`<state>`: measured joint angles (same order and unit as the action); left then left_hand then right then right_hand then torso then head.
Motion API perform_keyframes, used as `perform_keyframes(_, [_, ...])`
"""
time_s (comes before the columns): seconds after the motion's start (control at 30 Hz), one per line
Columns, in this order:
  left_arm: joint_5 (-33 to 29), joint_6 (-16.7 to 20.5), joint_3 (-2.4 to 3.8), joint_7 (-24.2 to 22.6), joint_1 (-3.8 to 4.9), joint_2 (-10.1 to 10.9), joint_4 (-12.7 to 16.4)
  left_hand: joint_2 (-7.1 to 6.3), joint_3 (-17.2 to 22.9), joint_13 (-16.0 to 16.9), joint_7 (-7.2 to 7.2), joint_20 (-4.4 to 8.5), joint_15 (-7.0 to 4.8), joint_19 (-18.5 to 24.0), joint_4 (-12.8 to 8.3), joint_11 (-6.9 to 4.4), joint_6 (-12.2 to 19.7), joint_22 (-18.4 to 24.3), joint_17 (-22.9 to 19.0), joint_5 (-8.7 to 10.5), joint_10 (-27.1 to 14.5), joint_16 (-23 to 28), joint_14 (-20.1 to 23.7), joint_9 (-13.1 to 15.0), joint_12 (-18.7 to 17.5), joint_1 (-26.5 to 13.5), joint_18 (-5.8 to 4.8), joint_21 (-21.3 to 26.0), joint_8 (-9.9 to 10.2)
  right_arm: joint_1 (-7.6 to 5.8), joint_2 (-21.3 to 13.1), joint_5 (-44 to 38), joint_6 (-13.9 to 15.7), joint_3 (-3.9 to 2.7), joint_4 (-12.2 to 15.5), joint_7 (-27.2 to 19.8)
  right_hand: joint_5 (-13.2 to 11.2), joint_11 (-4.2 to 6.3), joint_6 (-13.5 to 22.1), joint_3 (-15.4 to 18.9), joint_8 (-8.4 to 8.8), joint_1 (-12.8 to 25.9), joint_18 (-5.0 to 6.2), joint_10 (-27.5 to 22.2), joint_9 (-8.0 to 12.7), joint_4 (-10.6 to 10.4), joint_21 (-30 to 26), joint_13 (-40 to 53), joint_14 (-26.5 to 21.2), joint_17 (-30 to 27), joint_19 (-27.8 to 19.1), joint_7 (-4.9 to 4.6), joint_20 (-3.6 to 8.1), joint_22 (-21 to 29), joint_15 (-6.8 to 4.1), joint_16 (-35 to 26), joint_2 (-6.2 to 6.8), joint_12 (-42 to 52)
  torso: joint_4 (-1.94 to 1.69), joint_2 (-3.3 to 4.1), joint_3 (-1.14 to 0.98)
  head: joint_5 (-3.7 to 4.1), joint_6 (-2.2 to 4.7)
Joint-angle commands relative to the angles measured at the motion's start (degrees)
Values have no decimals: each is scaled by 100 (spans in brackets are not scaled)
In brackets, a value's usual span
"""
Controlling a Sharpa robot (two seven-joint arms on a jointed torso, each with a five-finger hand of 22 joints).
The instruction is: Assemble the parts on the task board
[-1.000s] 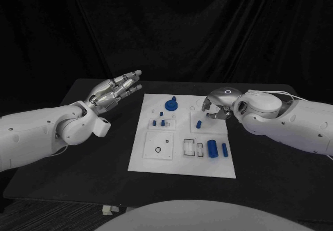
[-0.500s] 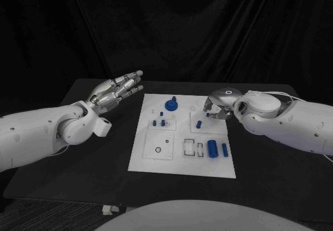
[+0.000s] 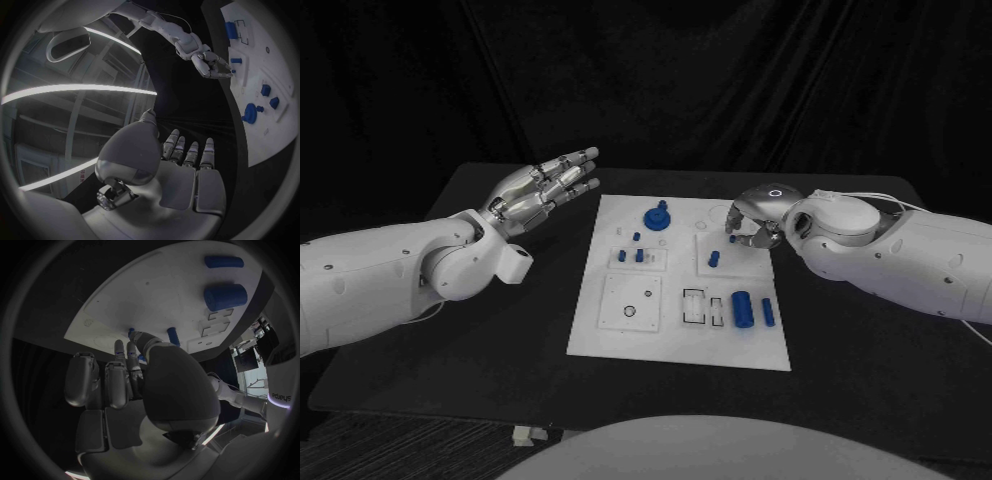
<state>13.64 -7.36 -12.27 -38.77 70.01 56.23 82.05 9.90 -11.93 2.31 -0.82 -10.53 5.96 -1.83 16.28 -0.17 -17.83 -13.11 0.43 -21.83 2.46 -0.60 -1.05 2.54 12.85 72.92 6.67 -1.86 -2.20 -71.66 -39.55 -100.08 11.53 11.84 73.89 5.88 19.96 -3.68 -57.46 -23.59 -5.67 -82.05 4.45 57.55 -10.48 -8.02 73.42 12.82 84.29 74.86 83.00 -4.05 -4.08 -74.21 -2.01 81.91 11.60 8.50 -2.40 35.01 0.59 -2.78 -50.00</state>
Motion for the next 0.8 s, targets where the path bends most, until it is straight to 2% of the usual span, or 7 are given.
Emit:
perform_keyframes(0.03, [-33, -85, 5, -755, -12, -13, -5, 11, -208, -46, 16, -69, 56, -12, 26, 63, -18, -1, -5, -68, -23, 20, 9, -52, 105, 70, 192, 34, 22, 27, 24, -14, 128, -5, -38, -71, 21, 27, -48, -153, -58, -62, -69, 139, -98, 58, -55, -59, 248, 377, -27, -32, 14, -1084, -30, 67, -8, 98, -4, 0, 0, 8, 0])
perform_keyframes(0.67, [-33, -93, 5, -710, -22, -41, -57, 15, -198, -41, -16, -224, 160, -91, 15, 109, -75, -159, 22, -122, -4, -16, -79, -46, 169, 201, 260, -2, 14, 135, 142, 43, 190, -5, -211, -221, -63, 33, -55, -166, -61, -11, -69, 265, -149, 111, -60, -41, 246, 372, -27, -26, 21, -1083, -36, 65, -26, 217, -2, -2, 1, 8, 0])
perform_keyframes(0.73, [-33, -96, 5, -702, -23, -46, -65, 19, -196, -40, -25, -241, 172, -103, 14, 113, -94, -177, 25, -131, 0, -21, -90, -43, 180, 212, 267, -7, 12, 144, 159, 45, 209, -5, -231, -252, -40, 45, -76, -179, -71, -21, -70, 284, -166, 136, -57, -35, 247, 376, -25, -42, 24, -1084, -41, 67, -39, 243, -2, -2, 0, 3, 0])
perform_keyframes(0.8, [-33, -101, 5, -695, -24, -49, -68, 24, -195, -38, -37, -263, 187, -122, 15, 123, -117, -211, 29, -140, 6, -28, -106, -41, 193, 225, 276, -15, 9, 152, 171, 63, 245, -5, -250, -290, 129, 61, -155, -217, -116, -63, -71, 333, -215, 213, -47, -18, 248, 378, -21, -74, 36, -1088, -57, 69, -60, 308, -2, -2, 1, 0, 0])
